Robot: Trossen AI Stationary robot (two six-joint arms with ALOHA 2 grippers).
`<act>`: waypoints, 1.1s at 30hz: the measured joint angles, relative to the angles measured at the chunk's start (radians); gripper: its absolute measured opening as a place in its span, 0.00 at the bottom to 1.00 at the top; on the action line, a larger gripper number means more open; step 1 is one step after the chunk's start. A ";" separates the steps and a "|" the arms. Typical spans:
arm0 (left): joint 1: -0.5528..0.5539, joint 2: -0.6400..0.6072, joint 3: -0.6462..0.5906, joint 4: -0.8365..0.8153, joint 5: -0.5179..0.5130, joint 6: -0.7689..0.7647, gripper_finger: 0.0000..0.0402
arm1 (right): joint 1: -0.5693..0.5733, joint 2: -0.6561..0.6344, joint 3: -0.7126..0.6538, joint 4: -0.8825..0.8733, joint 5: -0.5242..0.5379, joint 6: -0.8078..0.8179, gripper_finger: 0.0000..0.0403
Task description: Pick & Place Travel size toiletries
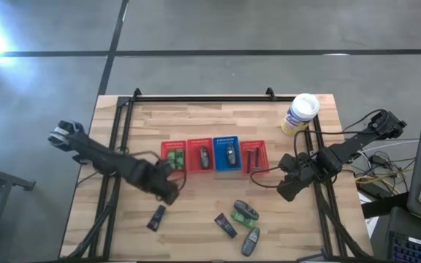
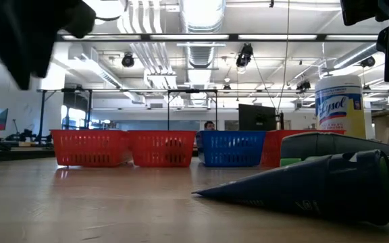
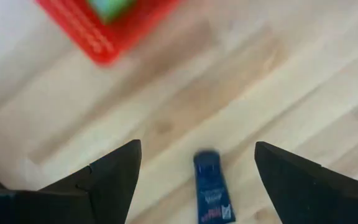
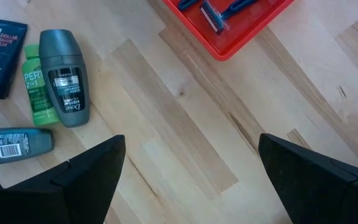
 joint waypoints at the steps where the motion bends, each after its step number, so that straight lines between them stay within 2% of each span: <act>1: -0.023 0.006 -0.008 0.007 0.007 -0.031 0.79 | 0.000 0.000 0.000 0.000 0.000 0.000 0.91; 6: -0.100 0.061 -0.064 0.111 0.041 -0.170 0.79 | 0.000 0.000 0.000 0.000 0.000 -0.007 0.91; 12: -0.154 0.166 -0.095 0.233 0.099 -0.217 0.80 | 0.000 0.000 0.000 0.001 0.000 -0.008 0.91; 24: -0.159 0.306 -0.104 0.252 0.174 -0.134 0.78 | 0.000 0.000 0.000 -0.001 0.000 -0.013 0.91; 33: -0.159 0.314 -0.102 0.262 0.183 -0.108 0.64 | 0.000 0.000 -0.002 -0.004 -0.002 -0.022 0.91</act>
